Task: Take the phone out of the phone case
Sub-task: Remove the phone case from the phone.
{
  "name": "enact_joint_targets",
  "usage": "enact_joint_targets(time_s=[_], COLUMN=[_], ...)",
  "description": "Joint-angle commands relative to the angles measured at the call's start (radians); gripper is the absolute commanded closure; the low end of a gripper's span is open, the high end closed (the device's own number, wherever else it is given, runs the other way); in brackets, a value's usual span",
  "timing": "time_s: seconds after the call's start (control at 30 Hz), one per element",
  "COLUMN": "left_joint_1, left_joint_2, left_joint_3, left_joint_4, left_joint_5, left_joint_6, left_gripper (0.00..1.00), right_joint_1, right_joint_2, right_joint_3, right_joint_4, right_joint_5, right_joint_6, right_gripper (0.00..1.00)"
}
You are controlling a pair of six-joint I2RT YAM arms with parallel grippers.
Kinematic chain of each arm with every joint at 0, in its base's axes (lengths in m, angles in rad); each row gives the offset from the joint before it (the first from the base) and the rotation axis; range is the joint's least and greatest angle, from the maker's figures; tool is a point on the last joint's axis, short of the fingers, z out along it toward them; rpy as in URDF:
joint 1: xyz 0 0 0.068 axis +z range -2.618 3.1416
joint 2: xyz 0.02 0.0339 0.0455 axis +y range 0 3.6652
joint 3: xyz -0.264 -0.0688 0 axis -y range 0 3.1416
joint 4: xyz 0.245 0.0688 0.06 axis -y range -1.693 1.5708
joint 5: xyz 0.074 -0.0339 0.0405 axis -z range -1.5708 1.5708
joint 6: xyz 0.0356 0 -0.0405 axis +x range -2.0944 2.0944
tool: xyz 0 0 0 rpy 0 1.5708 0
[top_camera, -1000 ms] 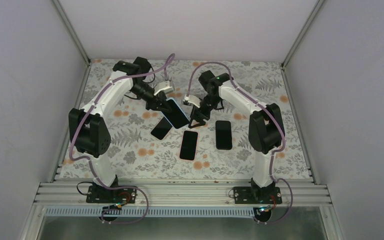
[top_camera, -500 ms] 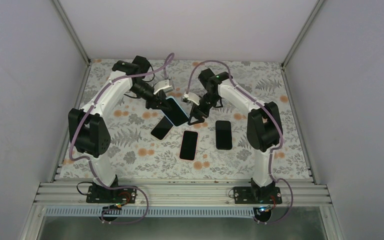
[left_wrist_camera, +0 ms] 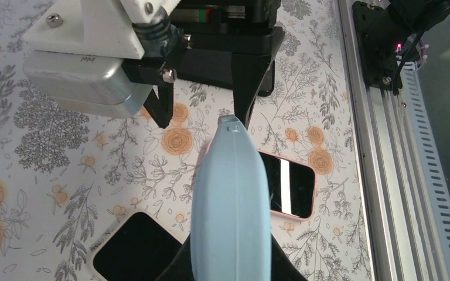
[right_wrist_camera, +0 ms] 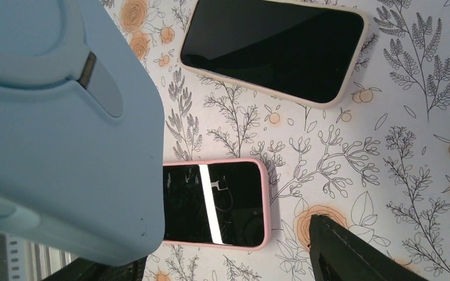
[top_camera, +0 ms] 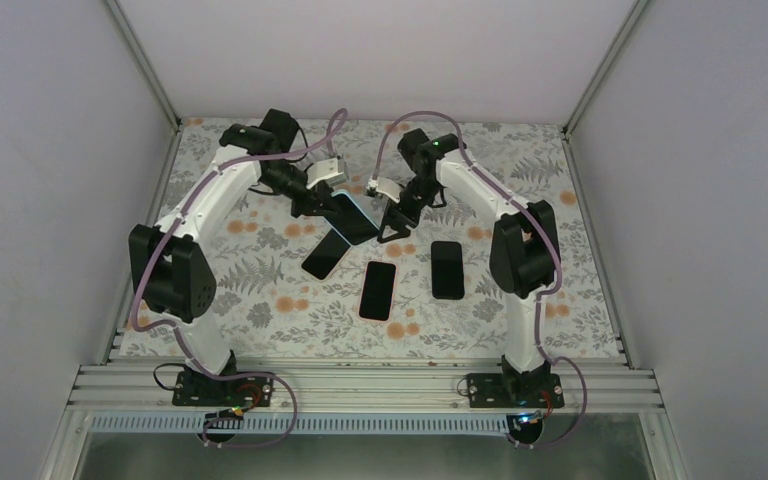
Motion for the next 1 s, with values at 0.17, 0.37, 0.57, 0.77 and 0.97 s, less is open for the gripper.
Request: enact_joint_targets(time_s=[0.17, 0.37, 0.57, 0.77, 0.97], left_joint_1=[-0.030, -0.032, -0.034, -0.034, -0.034], left_joint_2=[-0.061, -0.052, -0.032, -0.016, -0.006], left_joint_3=[-0.027, -0.005, 0.035, 0.048, 0.053], left_joint_4=[-0.108, -0.108, -0.107, -0.106, -0.107], left_joint_5=[0.117, 0.138, 0.126, 0.126, 0.127], left_joint_6=[0.042, 0.038, 0.030, 0.027, 0.026], left_gripper=[0.98, 0.98, 0.98, 0.98, 0.98], right_joint_1=[-0.059, -0.072, -0.070, -0.025, -0.015], right_joint_2=[0.016, 0.018, -0.018, -0.138, -0.157], right_joint_3=[0.054, 0.078, 0.052, -0.106, -0.131], right_joint_4=[0.053, 0.045, -0.048, -0.043, -0.048], right_joint_5=[0.003, -0.012, -0.055, -0.065, -0.111], right_joint_6=[-0.038, -0.038, -0.109, -0.132, -0.130], right_gripper=[0.33, 0.34, 0.33, 0.33, 0.34])
